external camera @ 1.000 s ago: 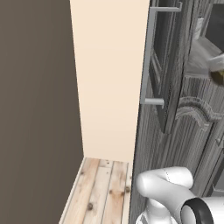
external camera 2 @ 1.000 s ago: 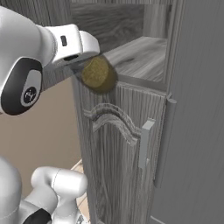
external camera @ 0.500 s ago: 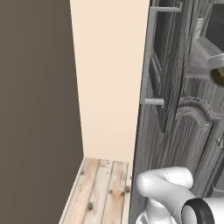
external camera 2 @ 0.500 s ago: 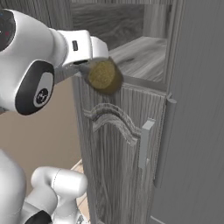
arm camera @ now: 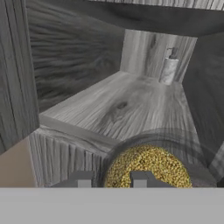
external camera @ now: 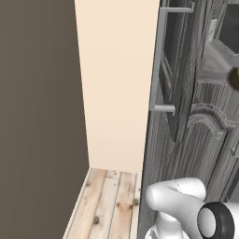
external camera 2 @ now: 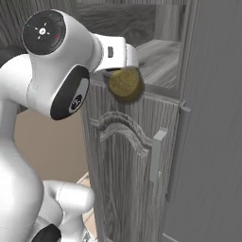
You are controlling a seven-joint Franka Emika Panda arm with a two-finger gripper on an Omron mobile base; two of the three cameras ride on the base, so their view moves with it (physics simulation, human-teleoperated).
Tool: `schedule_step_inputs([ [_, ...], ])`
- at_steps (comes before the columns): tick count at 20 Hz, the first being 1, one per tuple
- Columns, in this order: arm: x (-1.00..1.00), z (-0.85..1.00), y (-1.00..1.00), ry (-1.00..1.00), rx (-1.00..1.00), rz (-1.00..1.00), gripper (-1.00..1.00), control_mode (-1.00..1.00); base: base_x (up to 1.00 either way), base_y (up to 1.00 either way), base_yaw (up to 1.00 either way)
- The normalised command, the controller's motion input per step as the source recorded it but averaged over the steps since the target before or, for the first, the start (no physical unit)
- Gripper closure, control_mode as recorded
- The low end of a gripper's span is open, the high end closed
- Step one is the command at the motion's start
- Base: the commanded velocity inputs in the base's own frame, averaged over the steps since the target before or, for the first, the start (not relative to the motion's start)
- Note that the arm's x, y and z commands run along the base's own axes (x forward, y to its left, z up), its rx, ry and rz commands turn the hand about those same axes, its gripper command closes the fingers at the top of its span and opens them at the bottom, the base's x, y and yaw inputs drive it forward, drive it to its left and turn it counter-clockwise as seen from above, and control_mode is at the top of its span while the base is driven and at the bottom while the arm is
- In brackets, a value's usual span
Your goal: Pick the jar and jar from the dining table and place them in the open cabinet. Close the cabinet after placing the objects.
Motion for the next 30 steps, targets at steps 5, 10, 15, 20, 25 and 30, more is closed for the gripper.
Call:
schedule_step_inputs([
  [5, 0.46, 0.0, 0.0, 0.02, 0.02, -0.02, 1.0, -1.0, 0.0, 0.0, 0.0],
  [10, 0.47, 0.0, 0.0, 0.0, 0.0, -0.03, 1.0, -1.0, 0.0, 0.0, 0.0],
  [15, 0.43, 0.0, -0.03, 0.0, 0.0, -0.03, 1.0, -1.0, 0.0, 0.0, 0.0],
  [20, 0.43, 0.0, -0.09, 0.0, 0.0, -0.02, 1.0, -1.0, 0.0, 0.0, 0.0],
  [25, 0.45, 0.0, -0.11, 0.0, 0.0, -0.01, 1.0, -1.0, 0.0, 0.0, 0.0],
  [30, 0.47, 0.0, -0.12, 0.0, 0.0, 0.0, 1.0, -1.0, 0.0, 0.0, 0.0],
])
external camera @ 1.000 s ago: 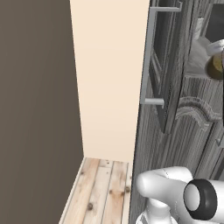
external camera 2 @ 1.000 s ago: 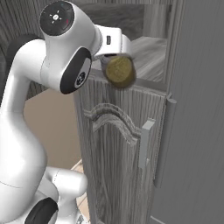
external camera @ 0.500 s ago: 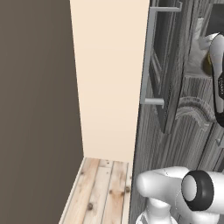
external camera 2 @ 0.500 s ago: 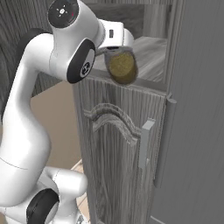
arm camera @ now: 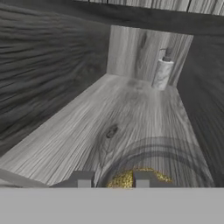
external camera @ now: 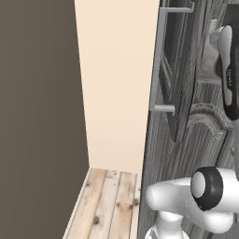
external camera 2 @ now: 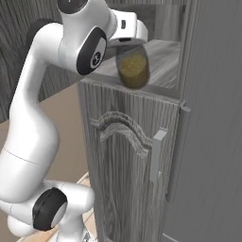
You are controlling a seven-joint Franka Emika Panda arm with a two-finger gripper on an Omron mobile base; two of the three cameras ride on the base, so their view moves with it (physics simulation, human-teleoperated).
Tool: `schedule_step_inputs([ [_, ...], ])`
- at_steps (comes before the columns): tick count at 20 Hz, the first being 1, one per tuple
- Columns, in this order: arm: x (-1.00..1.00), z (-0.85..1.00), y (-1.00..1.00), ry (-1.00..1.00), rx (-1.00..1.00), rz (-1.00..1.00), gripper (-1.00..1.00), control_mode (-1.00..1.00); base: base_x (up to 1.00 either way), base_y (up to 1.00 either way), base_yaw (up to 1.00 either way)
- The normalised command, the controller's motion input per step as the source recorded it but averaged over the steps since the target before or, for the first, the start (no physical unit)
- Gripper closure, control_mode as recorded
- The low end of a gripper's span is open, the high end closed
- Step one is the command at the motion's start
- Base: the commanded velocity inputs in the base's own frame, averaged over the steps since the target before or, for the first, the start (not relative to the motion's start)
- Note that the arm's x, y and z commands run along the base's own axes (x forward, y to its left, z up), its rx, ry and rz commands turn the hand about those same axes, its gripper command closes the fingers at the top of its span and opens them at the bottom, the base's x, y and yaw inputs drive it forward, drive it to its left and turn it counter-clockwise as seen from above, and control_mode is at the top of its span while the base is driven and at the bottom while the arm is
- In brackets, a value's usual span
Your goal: Pick the jar and jar from the dining table and place them in the open cabinet. Close the cabinet after placing the objects.
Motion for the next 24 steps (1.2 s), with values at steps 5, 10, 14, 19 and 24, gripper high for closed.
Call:
schedule_step_inputs([
  [5, 0.47, 0.0, -0.14, 0.0, 0.0, 0.0, 1.0, -1.0, 0.0, 0.0, 0.0],
  [10, 0.5, 0.0, -0.17, 0.0, 0.0, 0.0, 1.0, -1.0, 0.0, 0.0, 0.0],
  [14, 0.55, 0.0, -0.21, -0.03, 0.0, 0.0, 1.0, -1.0, 0.0, 0.0, 0.0],
  [19, 0.52, -0.01, -0.2, -0.03, 0.0, 0.0, 1.0, -1.0, 0.0, 0.0, 0.0],
  [24, 0.33, -0.11, -0.15, 0.0, 0.0, 0.0, 1.0, -1.0, 0.0, 0.0, 0.0],
])
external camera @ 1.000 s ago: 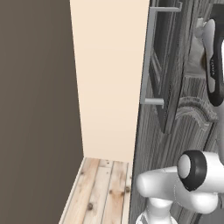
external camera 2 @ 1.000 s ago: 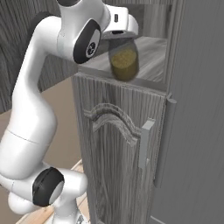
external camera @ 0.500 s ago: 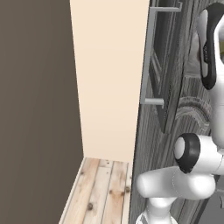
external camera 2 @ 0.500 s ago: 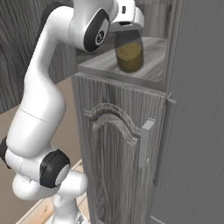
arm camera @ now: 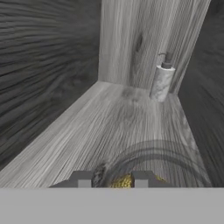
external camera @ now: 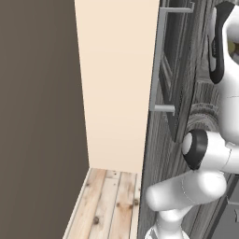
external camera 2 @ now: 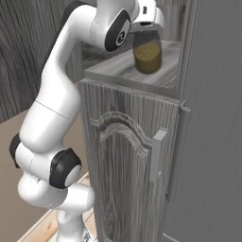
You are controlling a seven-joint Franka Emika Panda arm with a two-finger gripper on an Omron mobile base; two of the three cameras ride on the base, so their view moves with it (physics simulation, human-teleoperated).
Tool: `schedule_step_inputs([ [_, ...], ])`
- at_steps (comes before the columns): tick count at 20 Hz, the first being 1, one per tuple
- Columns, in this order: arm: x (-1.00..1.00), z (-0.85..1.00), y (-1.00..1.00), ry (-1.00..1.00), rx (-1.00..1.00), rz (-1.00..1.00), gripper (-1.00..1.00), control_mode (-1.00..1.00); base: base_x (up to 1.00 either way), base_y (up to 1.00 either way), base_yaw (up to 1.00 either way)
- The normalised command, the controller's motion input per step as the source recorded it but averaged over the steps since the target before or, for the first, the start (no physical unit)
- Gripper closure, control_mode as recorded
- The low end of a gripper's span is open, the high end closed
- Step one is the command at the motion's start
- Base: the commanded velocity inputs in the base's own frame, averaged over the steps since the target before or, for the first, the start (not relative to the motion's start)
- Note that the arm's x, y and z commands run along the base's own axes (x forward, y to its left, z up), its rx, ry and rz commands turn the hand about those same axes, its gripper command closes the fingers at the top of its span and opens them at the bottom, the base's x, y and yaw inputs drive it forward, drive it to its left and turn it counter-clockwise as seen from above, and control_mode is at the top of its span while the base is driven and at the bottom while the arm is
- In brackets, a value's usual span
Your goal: Pick the jar and jar from the dining table and place them in the open cabinet. Close the cabinet after placing the objects.
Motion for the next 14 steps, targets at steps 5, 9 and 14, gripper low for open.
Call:
schedule_step_inputs([
  [5, 0.24, -0.16, -0.04, 0.0, 0.0, 0.0, 1.0, -1.0, 0.0, 0.0, 0.0],
  [9, 0.3, -0.09, 0.0, 0.0, 0.0, 0.0, -1.0, -1.0, 0.0, 0.0, 0.0],
  [14, 0.35, -0.07, 0.0, 0.0, 0.0, 0.0, -1.0, -1.0, 0.0, 0.0, 0.0],
])
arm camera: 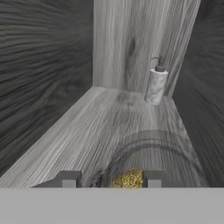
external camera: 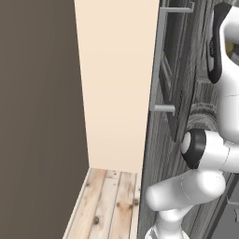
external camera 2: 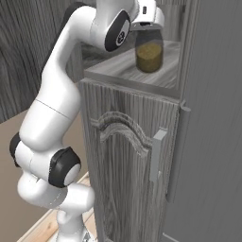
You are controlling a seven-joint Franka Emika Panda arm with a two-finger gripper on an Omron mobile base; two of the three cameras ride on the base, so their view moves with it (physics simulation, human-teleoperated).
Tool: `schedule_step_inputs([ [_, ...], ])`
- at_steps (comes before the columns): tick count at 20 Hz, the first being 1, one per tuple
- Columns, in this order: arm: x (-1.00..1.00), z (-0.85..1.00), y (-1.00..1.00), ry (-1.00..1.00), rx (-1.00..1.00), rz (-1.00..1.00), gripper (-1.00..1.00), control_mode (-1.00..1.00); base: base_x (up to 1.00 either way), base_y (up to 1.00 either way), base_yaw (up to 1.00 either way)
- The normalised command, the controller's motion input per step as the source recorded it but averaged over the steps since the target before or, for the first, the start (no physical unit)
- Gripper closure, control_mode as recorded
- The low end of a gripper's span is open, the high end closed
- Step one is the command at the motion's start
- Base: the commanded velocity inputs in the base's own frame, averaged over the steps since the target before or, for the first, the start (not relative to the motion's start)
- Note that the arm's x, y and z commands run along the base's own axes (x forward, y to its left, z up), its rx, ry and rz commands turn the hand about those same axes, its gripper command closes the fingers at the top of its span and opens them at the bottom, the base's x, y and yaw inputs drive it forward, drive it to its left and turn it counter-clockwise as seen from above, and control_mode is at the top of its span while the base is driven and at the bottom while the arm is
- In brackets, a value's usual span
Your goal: Pick the jar and jar from the dining table and place them in the open cabinet. Close the cabinet after placing the objects.
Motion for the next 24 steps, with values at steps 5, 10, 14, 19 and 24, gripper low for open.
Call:
schedule_step_inputs([
  [5, 0.29, -0.13, 0.0, -0.04, 0.0, 0.0, -1.0, -1.0, 0.0, 0.0, 0.0],
  [10, 0.26, -0.11, 0.0, -0.04, 0.0, 0.0, -1.0, -1.0, 0.0, 0.0, 0.0],
  [14, 0.28, -0.1, 0.0, -0.04, 0.0, 0.0, -1.0, -1.0, 0.0, 0.0, 0.0],
  [19, 0.3, -0.11, 0.0, -0.06, 0.0, 0.0, -1.0, -1.0, 0.0, 0.0, 0.0],
  [24, 0.05, 0.0, 0.0, -0.02, 0.0, 0.0, -1.0, -1.0, 0.0, 0.0, 0.0],
])
